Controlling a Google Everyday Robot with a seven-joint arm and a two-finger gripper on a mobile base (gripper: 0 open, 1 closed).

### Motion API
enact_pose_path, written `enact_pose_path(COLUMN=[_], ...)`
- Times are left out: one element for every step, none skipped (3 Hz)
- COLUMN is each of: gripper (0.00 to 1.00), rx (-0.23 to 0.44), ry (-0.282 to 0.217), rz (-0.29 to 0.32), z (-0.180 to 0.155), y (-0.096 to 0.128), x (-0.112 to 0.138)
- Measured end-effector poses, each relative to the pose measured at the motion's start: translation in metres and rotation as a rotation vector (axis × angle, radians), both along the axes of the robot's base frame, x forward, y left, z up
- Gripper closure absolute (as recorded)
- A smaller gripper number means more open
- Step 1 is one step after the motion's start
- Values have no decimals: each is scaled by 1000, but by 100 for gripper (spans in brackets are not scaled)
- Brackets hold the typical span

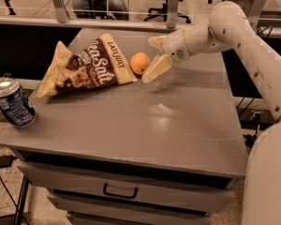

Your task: Move orange near brown chip bag

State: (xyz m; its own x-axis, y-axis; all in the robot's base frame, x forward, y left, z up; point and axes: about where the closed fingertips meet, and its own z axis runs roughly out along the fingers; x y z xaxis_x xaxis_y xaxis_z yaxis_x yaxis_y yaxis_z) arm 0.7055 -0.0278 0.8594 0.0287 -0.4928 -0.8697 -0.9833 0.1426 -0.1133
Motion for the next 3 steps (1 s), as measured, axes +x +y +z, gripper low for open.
enact_pose_path(gripper=[0,0,0], rx=[-45,-111,-122], ry=[-23,-78,-134], rz=[-5,-38,-85], z=[7,24,41], y=[-8,-30,-55], x=[-1,0,0])
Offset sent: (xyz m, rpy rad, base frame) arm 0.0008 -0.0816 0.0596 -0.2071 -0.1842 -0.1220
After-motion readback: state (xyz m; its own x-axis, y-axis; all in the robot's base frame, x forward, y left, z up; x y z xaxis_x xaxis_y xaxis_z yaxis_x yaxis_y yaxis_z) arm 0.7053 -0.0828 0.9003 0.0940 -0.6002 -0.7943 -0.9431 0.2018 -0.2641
